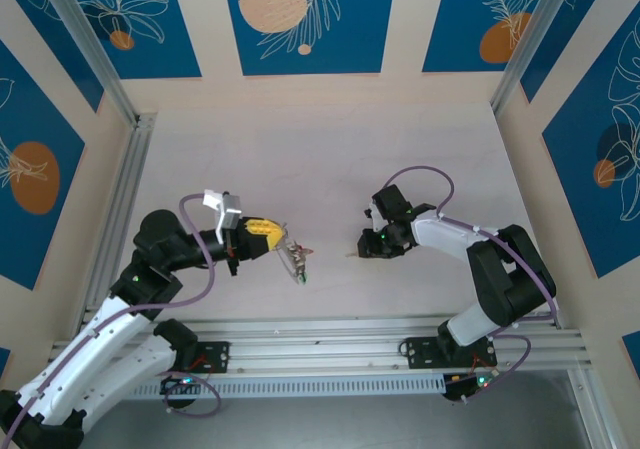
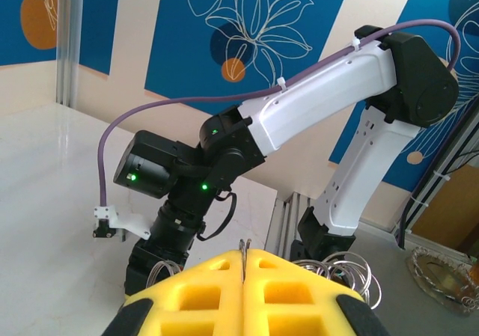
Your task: Put the keys on the keyring
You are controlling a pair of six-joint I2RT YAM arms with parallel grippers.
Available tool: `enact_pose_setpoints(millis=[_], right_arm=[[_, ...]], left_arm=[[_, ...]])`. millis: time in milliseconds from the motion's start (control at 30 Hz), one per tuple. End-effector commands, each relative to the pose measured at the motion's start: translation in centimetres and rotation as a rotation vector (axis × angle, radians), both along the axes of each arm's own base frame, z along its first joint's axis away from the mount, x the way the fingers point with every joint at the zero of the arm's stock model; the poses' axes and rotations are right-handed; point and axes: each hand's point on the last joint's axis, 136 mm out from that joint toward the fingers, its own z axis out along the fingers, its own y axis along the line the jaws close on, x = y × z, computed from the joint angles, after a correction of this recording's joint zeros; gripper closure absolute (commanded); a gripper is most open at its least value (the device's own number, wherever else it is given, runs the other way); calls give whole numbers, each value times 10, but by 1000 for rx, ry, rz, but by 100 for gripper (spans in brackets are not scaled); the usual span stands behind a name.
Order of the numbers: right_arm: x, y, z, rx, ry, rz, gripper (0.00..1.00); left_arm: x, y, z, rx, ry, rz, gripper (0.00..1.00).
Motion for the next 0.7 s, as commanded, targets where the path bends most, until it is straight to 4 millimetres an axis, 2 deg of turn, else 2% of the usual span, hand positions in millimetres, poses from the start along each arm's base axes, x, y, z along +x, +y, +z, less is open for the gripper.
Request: enact_pose_setpoints(millis=[0, 533, 667], right_arm=[[-3, -2, -4, -23, 21, -10, 75], [-1, -1, -8, -23, 21, -5, 83], [0, 0, -7, -22, 12, -5, 92]], left_arm=[[-7, 4, 18, -49, -63, -17, 100], [-5, 6, 16, -41, -57, -4, 100], [-5, 6, 16, -41, -59, -3, 100]])
